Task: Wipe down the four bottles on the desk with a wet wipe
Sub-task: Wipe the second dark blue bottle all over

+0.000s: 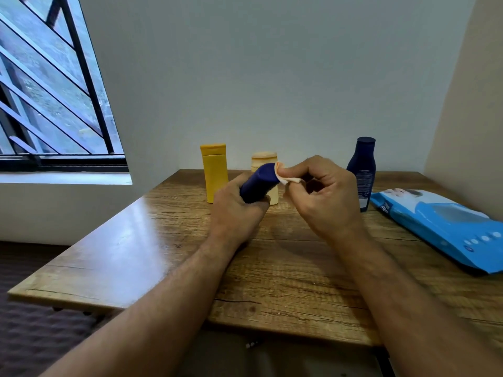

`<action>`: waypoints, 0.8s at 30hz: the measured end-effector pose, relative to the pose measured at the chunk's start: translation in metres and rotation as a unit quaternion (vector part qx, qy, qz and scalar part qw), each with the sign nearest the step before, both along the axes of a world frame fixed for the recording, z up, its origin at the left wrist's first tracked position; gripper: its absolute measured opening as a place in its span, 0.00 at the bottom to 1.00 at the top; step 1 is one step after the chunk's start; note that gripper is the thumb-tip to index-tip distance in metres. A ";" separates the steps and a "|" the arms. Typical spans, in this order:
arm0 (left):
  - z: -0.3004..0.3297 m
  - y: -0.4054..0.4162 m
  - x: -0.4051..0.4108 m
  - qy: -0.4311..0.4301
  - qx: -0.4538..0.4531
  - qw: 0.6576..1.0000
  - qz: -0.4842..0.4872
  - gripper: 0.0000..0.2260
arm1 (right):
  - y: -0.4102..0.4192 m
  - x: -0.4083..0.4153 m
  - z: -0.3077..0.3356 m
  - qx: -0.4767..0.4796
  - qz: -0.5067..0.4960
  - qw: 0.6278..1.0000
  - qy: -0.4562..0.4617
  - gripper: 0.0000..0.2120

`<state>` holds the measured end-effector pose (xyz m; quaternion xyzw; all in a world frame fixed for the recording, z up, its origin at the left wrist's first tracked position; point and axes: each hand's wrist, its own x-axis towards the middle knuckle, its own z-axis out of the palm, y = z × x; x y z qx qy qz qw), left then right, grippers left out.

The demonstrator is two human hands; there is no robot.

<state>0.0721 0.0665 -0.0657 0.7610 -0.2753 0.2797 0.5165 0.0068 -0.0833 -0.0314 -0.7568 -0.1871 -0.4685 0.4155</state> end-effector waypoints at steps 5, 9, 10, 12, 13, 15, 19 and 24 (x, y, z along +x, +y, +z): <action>0.000 -0.007 -0.008 -0.090 0.035 0.992 -0.081 0.14 | -0.003 0.003 0.006 0.148 0.038 0.987 0.040 0.11; 0.005 -0.014 -0.016 -0.082 -0.063 0.982 -0.157 0.12 | -0.003 0.001 0.005 0.144 0.061 0.984 0.086 0.09; 0.006 -0.013 -0.016 -0.067 -0.091 0.980 -0.162 0.12 | -0.002 0.001 0.004 0.130 0.072 0.983 0.107 0.08; 0.006 -0.009 -0.017 -0.049 -0.133 0.977 -0.161 0.17 | -0.002 0.001 0.002 0.100 0.090 0.982 0.135 0.06; 0.006 -0.007 -0.017 -0.043 -0.149 0.975 -0.157 0.20 | -0.002 0.001 0.002 0.089 0.097 0.981 0.142 0.05; 0.007 -0.004 -0.018 -0.036 -0.176 0.973 -0.145 0.24 | -0.001 0.001 0.002 0.082 0.105 0.981 0.143 0.04; 0.007 -0.003 -0.015 -0.084 -0.150 0.975 -0.138 0.14 | 0.000 0.001 0.004 0.124 0.100 0.980 0.123 0.07; 0.002 -0.002 -0.015 -0.078 -0.115 0.976 -0.166 0.24 | -0.001 0.002 0.006 0.144 0.088 0.978 0.127 0.09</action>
